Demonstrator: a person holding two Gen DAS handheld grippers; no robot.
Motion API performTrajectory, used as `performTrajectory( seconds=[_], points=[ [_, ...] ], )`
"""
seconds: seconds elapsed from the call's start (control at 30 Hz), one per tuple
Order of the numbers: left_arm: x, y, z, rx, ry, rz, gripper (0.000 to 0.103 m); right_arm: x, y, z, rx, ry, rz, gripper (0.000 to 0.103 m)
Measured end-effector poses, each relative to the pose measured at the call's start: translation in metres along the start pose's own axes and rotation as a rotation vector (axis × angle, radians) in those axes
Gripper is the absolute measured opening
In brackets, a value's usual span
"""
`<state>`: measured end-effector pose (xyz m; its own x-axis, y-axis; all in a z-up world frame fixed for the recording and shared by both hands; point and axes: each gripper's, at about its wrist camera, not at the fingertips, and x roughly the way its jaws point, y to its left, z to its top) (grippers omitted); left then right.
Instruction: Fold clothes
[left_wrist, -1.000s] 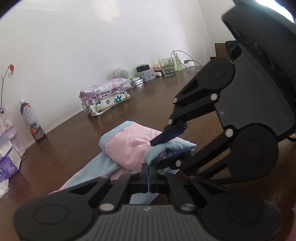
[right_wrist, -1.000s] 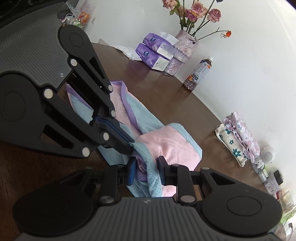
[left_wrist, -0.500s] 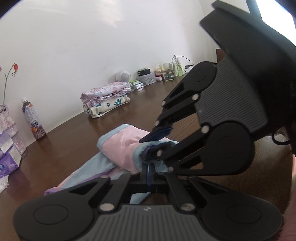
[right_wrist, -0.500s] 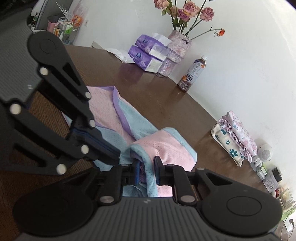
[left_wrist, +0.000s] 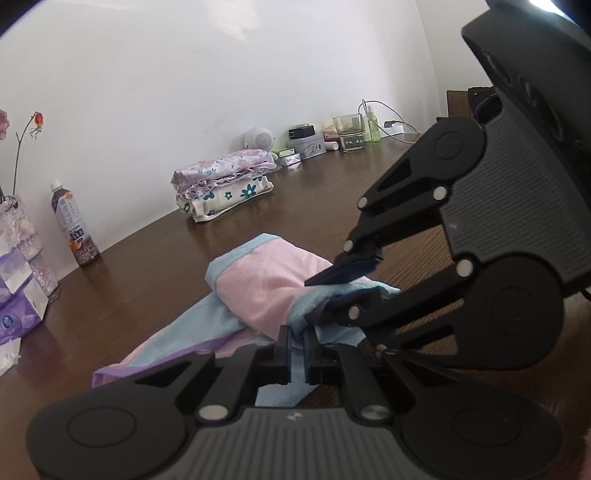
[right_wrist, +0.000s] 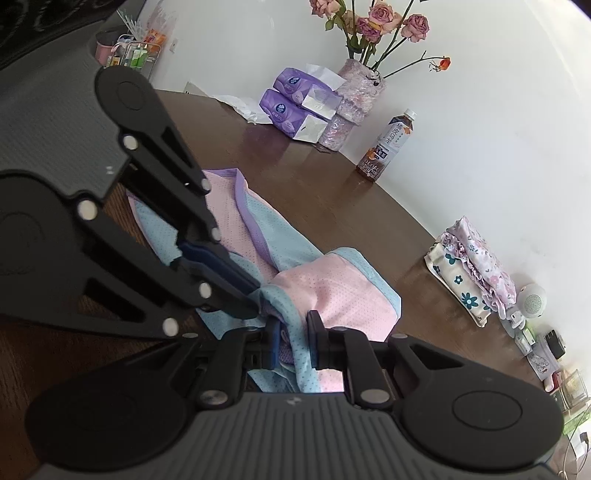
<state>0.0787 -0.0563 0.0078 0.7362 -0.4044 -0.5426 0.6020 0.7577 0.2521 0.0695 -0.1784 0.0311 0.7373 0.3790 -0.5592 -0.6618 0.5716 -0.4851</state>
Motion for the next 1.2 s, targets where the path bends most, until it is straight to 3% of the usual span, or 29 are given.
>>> performTrajectory(
  seconds=[0.13,0.6,0.73,0.8,0.93,1.2],
  points=[
    [0.0,-0.001,-0.003,0.015,-0.009,-0.009,0.0,-0.001,0.003,-0.001,-0.015,-0.006,-0.009,0.014],
    [-0.004,-0.001,-0.006,0.003,-0.002,-0.043,0.0,0.009,0.009,0.001,-0.061,0.006,-0.025,0.018],
    [-0.007,-0.001,-0.006,-0.015,-0.015,-0.082,0.0,0.013,0.015,-0.001,-0.082,0.019,-0.054,0.018],
    [-0.005,-0.001,-0.007,-0.024,-0.003,-0.065,0.0,0.011,0.016,-0.001,-0.086,0.013,-0.058,0.018],
    [-0.009,0.008,-0.007,-0.073,-0.01,-0.036,0.0,0.0,0.015,-0.001,-0.093,-0.008,-0.07,0.031],
    [-0.002,0.009,-0.004,-0.089,0.008,-0.045,0.015,-0.006,0.009,-0.003,-0.082,-0.008,-0.078,0.034]
  ],
)
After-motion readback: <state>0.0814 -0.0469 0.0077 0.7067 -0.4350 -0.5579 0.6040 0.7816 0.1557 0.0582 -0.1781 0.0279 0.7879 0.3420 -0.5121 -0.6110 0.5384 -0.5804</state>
